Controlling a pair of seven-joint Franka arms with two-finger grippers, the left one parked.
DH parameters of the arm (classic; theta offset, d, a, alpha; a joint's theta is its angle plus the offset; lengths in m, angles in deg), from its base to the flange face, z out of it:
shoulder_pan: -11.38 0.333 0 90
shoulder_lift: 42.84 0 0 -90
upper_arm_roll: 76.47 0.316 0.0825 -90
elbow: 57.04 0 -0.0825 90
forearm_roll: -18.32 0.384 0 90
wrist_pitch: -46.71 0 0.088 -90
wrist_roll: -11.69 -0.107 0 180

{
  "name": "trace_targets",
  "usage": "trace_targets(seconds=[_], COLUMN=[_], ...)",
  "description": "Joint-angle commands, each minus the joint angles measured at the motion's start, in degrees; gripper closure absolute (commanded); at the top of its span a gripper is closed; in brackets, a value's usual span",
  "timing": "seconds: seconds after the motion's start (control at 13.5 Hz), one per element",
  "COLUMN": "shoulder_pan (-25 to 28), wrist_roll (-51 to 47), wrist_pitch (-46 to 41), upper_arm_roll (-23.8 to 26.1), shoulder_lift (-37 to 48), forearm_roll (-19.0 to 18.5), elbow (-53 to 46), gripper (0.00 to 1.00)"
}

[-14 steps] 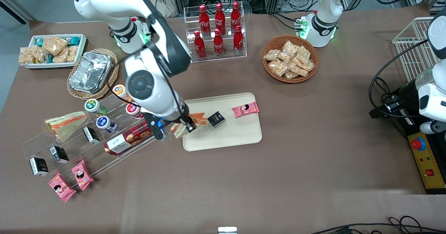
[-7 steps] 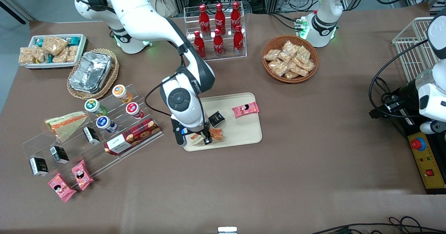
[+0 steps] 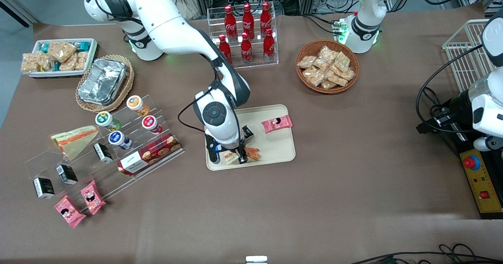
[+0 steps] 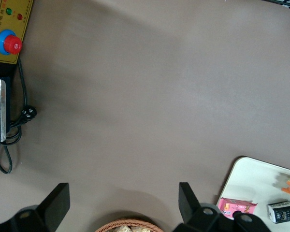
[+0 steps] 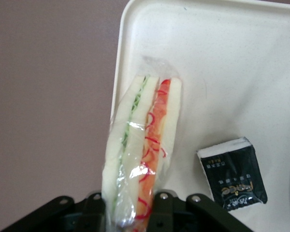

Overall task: Place sandwich on tray
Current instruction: 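Lower the sandwich onto the tray beside the black box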

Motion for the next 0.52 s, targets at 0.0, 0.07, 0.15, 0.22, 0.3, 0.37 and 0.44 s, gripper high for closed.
trace_targets(seconds=[0.0,0.07,0.15,0.22,0.3,0.37,0.44], shoulder_pan=[1.51,1.51,1.33,0.46,0.10,0.19,0.10], wrist_roll=[-0.07,0.28,0.46,1.33,1.69,1.69,1.87], wrist_pitch=[0.58,0.58,0.40,-0.29,-0.47,-0.48,-1.09], upper_arm_roll=[-0.51,-0.51,-0.43,-0.16,0.19,0.28,0.28], shoulder_lift=[-1.94,-2.11,-2.03,-1.94,-1.85,-1.68,-1.41], forearm_roll=[-5.08,-7.56,-7.84,-7.67,-7.58,-7.58,-7.49], elbow=[-1.92,-1.92,-2.27,-2.88,-3.14,-3.15,-3.15], gripper=[0.00,0.00,0.00,0.00,0.00,0.00,0.00])
